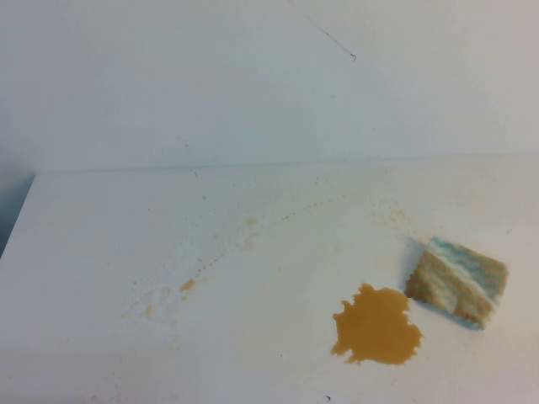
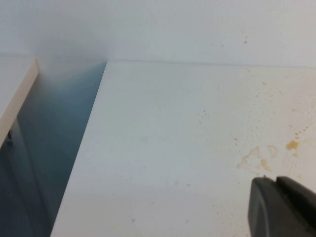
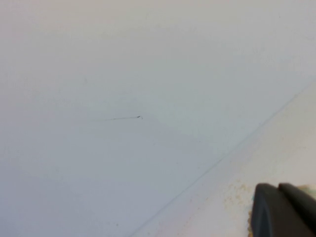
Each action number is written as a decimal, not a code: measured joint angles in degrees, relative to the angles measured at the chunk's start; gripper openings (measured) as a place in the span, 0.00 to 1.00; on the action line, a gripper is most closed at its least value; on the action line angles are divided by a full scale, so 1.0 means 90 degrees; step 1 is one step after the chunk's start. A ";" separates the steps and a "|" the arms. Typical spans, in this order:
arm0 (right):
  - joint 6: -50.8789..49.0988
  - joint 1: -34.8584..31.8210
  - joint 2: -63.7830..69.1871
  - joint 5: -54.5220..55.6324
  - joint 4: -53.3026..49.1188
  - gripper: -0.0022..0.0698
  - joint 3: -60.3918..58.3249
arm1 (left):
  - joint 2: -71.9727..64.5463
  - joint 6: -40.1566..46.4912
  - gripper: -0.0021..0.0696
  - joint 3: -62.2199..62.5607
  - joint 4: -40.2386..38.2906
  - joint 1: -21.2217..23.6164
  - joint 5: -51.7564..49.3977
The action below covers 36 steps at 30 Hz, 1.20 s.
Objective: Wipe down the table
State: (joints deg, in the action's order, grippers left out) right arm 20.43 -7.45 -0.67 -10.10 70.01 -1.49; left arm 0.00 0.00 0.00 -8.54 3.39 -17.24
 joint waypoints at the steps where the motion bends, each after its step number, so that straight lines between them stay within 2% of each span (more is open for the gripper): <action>1: 0.0158 0.0000 0.0000 0.0000 0.0012 0.03 0.0000 | 0.0000 0.0000 0.02 0.0000 0.0000 0.0000 0.0000; 10: 0.1009 0.0000 0.0000 0.0014 0.0180 0.03 0.0165 | 0.0000 0.0000 0.02 0.0000 0.0000 0.0000 0.0000; 14: 0.2068 0.0000 0.0559 -0.0903 -0.0013 0.03 0.1141 | 0.0000 0.0000 0.02 0.0000 0.0000 0.0000 0.0000; 19: 0.2392 0.0000 0.2614 -0.2704 -0.1770 0.03 0.3051 | 0.0000 0.0000 0.02 0.0000 0.0000 0.0000 0.0000; 23: 0.2027 0.0000 0.4412 -0.4245 -0.3176 0.03 0.4971 | 0.0000 0.0000 0.02 0.0000 0.0000 0.0000 0.0000; 29: 0.1422 0.0048 0.6458 -0.5720 -0.4293 0.03 0.6917 | 0.0000 0.0000 0.02 0.0000 0.0000 0.0000 0.0000; 32: 0.0855 0.0454 0.7193 -0.6136 -0.5076 0.03 0.7497 | 0.0000 0.0000 0.02 0.0000 0.0000 0.0000 0.0000; 36: -0.0287 0.1617 0.8010 -0.6623 -0.6946 0.03 0.8101 | 0.0000 0.0000 0.02 0.0000 0.0000 0.0000 0.0000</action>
State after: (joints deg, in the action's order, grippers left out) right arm 17.84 7.11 71.42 -69.71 7.50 71.42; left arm 0.00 0.00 0.00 -8.54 3.39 -17.24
